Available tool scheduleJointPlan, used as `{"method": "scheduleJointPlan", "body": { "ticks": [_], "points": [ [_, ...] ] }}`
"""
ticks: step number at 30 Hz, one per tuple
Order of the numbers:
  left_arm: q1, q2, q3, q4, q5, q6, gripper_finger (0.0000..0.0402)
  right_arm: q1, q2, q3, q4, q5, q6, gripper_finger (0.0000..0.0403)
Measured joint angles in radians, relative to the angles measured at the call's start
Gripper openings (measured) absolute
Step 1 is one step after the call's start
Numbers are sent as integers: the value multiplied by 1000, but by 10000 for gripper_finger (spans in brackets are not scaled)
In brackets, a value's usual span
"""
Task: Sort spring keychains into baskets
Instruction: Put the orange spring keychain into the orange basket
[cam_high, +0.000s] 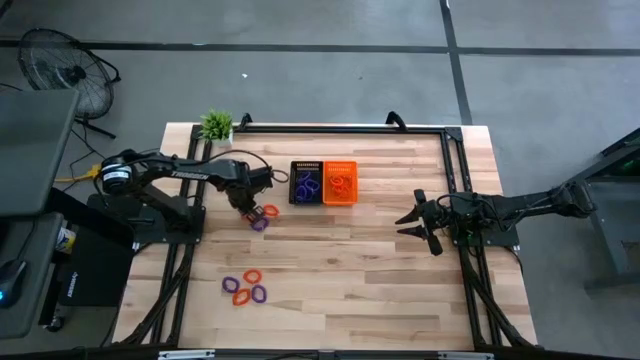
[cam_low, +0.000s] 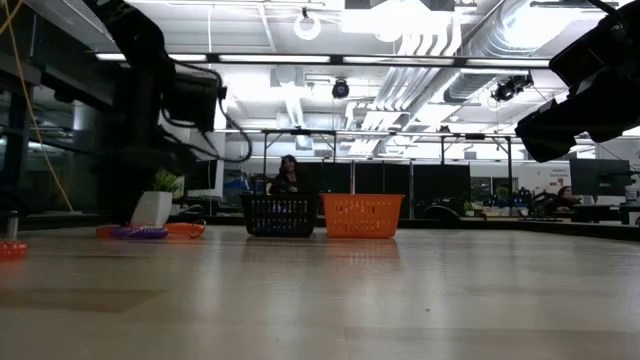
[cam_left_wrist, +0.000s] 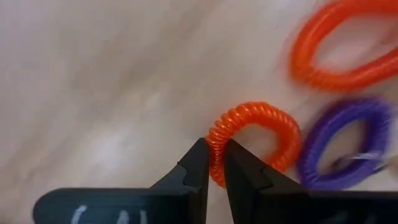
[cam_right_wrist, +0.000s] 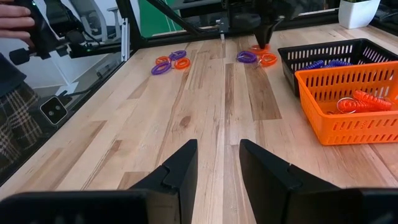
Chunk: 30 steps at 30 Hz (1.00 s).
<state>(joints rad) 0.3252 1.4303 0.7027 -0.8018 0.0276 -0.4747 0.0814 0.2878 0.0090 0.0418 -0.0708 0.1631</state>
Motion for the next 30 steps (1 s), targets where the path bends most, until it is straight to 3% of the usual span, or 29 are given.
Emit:
{"method": "scheduleJointPlan", "body": {
  "ticks": [12, 20, 30],
  "points": [
    [0, -123, 124, -43, -3, 41, 31, 0, 0, 0, 0, 0, 0, 114],
    [1, -132, 262, -24, -5, 73, 31, 0, 0, 0, 0, 0, 0, 114],
    [1, 23, 451, 20, -4, 141, 30, 0, 0, 0, 0, 0, 0, 114]
  ]
}}
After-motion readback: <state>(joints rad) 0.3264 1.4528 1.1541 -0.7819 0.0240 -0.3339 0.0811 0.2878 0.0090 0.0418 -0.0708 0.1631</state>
